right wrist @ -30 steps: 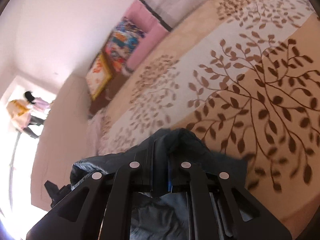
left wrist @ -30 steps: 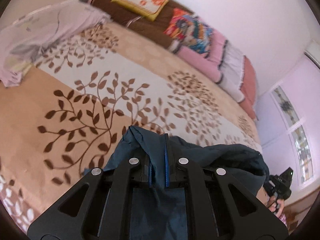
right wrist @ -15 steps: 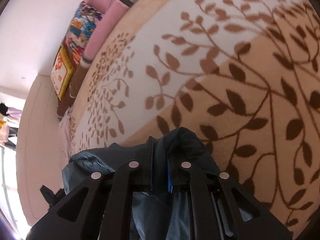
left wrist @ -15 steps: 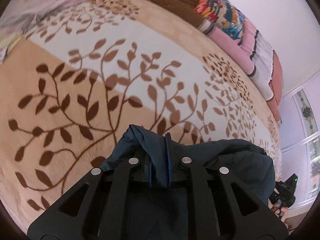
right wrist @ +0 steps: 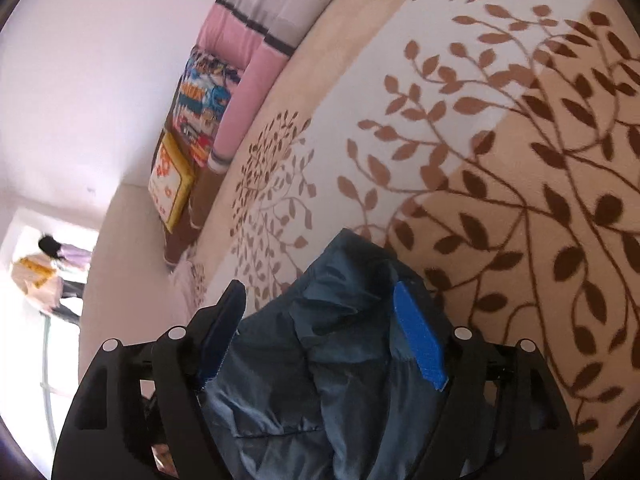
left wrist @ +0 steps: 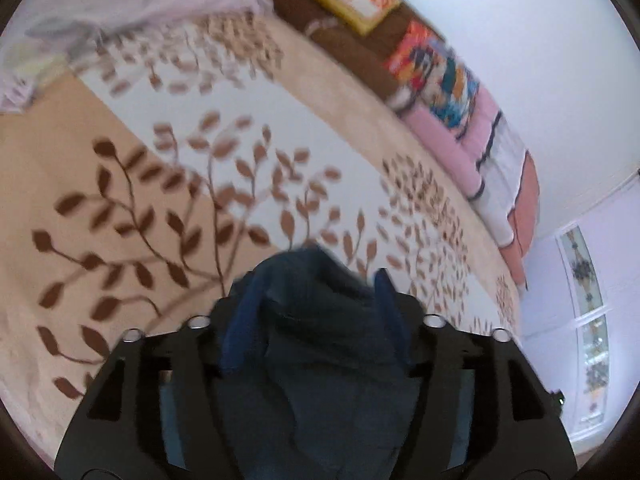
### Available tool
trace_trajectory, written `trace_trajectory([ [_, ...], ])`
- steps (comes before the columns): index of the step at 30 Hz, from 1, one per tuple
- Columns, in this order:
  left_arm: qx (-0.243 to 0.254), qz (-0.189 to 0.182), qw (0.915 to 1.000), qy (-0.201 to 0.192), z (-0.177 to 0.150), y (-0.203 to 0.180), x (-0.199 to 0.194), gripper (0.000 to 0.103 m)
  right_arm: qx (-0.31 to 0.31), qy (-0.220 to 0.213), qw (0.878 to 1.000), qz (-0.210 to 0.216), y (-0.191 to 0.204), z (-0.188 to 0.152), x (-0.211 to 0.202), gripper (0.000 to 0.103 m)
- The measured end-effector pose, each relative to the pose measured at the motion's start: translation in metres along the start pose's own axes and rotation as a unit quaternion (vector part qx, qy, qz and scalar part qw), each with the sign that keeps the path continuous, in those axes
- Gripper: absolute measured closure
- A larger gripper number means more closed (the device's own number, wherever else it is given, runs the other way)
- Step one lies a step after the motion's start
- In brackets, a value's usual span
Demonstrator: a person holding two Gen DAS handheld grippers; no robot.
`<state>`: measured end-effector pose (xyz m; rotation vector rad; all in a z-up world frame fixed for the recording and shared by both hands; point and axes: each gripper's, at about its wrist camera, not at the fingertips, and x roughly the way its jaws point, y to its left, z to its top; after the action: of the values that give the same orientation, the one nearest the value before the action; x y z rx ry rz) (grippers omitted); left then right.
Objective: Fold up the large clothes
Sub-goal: 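Lower the folded hem onto the jacket and open both grippers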
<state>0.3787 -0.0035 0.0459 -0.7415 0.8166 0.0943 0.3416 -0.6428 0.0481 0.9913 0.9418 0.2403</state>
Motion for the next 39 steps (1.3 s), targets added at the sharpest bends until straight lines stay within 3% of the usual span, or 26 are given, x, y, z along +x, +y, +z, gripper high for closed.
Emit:
trace_trajectory([
  [3, 0.021, -0.006, 0.9997, -0.008, -0.003, -0.006, -0.015, 0.04, -0.035, 0.006, 0.999, -0.015, 0.011, -0.014, -0.008, 0.03],
  [5, 0.063, -0.014, 0.9979, 0.005, -0.012, -0.018, -0.02, 0.04, -0.071, 0.022, 0.997, -0.028, 0.021, -0.028, -0.003, 0.044],
  [7, 0.136, -0.011, 0.9904, 0.024, -0.03, -0.037, -0.021, 0.05, -0.102, 0.049, 0.993, -0.037, 0.027, -0.043, 0.006, 0.062],
  [9, 0.193, 0.007, 0.9799, 0.049, -0.049, -0.051, -0.014, 0.07, -0.122, 0.082, 0.989, -0.034, 0.03, -0.06, 0.018, 0.073],
  [11, 0.221, 0.022, 0.9715, 0.081, -0.066, -0.056, -0.001, 0.081, -0.131, 0.099, 0.985, -0.051, 0.028, -0.069, 0.029, 0.077],
  [14, 0.238, 0.063, 0.9621, 0.118, -0.085, -0.053, 0.019, 0.085, -0.123, 0.109, 0.982, -0.096, 0.014, -0.074, 0.042, 0.081],
  [15, 0.239, 0.076, 0.9599, 0.126, -0.088, -0.049, 0.026, 0.085, -0.121, 0.111, 0.981, -0.105, 0.009, -0.074, 0.043, 0.088],
  [16, 0.238, 0.078, 0.9597, 0.128, -0.089, -0.047, 0.029, 0.085, -0.116, 0.113, 0.98, -0.119, 0.003, -0.072, 0.045, 0.098],
  [18, 0.228, 0.085, 0.9608, 0.132, -0.088, -0.042, 0.033, 0.084, -0.109, 0.115, 0.979, -0.13, -0.008, -0.071, 0.047, 0.103],
  [22, 0.222, 0.103, 0.9603, 0.133, -0.087, -0.04, 0.039, 0.09, -0.1, 0.117, 0.979, -0.135, -0.018, -0.07, 0.049, 0.103],
  [26, 0.193, 0.087, 0.9702, 0.117, -0.087, -0.04, 0.02, 0.088, -0.098, 0.108, 0.979, -0.14, -0.012, -0.075, 0.039, 0.103],
  [29, 0.184, 0.065, 0.9751, 0.106, -0.089, -0.038, -0.008, 0.072, -0.12, 0.099, 0.978, -0.137, 0.001, -0.083, 0.018, 0.099],
  [31, 0.181, 0.058, 0.9771, 0.096, -0.094, -0.035, -0.03, 0.053, -0.126, 0.093, 0.98, -0.121, 0.005, -0.092, -0.003, 0.099],
  [35, 0.172, 0.04, 0.9805, 0.086, -0.109, -0.024, -0.075, 0.049, -0.144, 0.08, 0.98, -0.113, 0.009, -0.121, -0.047, 0.097],
  [39, 0.151, 0.036, 0.9846, 0.081, -0.132, 0.0, -0.123, 0.042, -0.142, 0.068, 0.982, -0.107, -0.002, -0.162, -0.091, 0.077],
])
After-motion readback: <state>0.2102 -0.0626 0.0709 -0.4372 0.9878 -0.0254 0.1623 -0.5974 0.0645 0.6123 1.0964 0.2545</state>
